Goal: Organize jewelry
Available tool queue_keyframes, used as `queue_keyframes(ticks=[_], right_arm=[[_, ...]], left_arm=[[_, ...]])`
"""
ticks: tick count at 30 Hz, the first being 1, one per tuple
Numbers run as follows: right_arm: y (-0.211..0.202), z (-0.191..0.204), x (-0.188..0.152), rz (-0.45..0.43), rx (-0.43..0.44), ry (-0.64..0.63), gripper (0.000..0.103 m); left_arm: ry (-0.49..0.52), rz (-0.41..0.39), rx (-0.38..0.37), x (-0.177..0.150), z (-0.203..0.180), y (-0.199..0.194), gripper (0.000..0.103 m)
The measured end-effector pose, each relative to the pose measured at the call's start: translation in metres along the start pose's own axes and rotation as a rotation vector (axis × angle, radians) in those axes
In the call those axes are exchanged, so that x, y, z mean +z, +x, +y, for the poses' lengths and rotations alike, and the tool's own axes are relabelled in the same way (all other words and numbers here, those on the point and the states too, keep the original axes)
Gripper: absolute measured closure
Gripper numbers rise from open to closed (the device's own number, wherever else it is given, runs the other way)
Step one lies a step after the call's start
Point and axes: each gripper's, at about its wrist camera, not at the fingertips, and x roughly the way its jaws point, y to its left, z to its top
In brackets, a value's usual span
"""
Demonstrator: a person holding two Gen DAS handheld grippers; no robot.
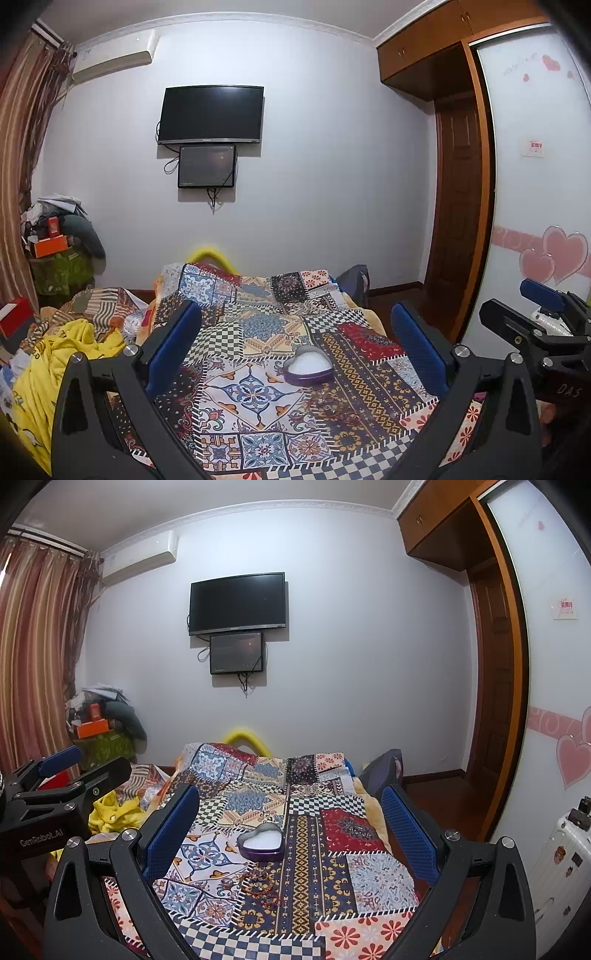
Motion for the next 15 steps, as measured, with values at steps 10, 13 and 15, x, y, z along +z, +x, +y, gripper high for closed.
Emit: queue_keyframes(ticks=[10,13,15], right_arm=[[0.0023,-0.0025,0.0001,0.012,0.001,0.002,0.005],[0.0026,-0.0028,0.0008,0.012,0.003,0.0,0.005],[0.0027,-0.0031,0.0008,0.012,0.003,-0.001,0.005]], left_arm=[[-0.003,0.01,-0.002,-0.0024,-0.0013,0.0028,0.0],[-0.003,0.013,-0.003,-0.0023,-0.0007,0.0037,0.0],[-0.004,0.015,-0.005,-0.002,-0.0003,0.0043,0.0]])
